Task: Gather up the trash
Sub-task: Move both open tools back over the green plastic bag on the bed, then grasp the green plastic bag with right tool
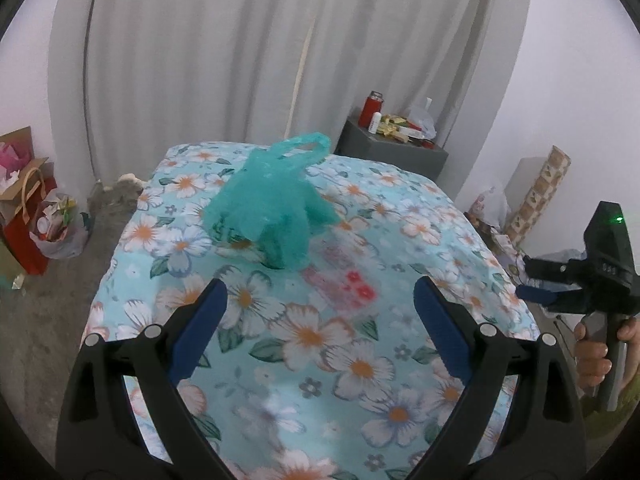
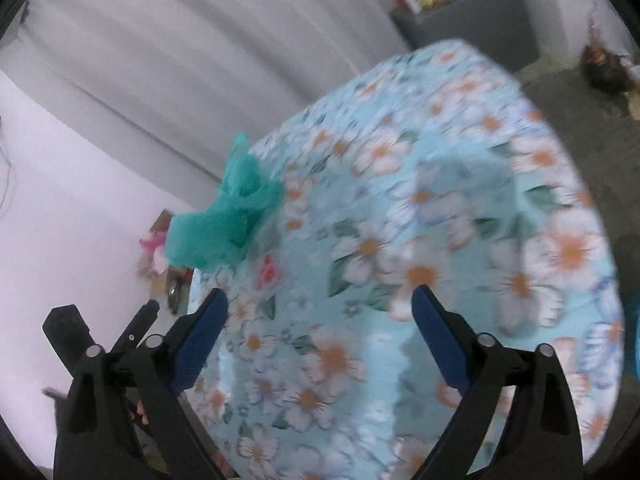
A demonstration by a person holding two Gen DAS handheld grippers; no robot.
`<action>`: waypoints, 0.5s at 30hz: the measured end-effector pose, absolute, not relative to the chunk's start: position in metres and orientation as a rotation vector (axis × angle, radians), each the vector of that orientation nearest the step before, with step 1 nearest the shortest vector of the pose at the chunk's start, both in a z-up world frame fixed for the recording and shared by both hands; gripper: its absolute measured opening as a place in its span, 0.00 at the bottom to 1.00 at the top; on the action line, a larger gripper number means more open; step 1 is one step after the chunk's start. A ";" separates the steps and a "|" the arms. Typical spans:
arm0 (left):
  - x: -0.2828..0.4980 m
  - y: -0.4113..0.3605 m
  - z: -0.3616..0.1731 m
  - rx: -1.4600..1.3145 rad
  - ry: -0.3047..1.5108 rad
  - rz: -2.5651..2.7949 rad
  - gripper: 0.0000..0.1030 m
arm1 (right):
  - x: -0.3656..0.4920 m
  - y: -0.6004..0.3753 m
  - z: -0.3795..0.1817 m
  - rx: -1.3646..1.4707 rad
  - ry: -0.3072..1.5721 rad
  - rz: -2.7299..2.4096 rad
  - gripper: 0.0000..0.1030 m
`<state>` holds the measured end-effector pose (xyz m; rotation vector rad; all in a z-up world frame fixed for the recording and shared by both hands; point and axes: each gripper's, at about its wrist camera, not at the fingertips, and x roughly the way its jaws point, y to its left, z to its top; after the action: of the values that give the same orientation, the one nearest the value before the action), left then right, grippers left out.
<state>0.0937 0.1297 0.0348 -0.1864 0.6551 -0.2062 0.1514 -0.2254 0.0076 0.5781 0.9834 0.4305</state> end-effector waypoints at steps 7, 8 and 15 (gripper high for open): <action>0.112 0.156 0.032 -0.225 0.613 -0.182 0.87 | 0.186 -0.183 -0.008 0.606 1.083 0.519 0.81; 0.114 0.159 0.032 -0.230 0.603 -0.171 0.87 | 0.191 -0.178 -0.013 0.602 1.103 0.510 0.78; 0.130 0.171 0.037 -0.245 0.570 -0.167 0.87 | 0.213 -0.157 -0.017 0.595 1.126 0.530 0.76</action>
<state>0.1303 0.1714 0.0366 -0.2451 0.5700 -0.1675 0.2132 -0.1567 -0.0171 0.5950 1.1259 0.5296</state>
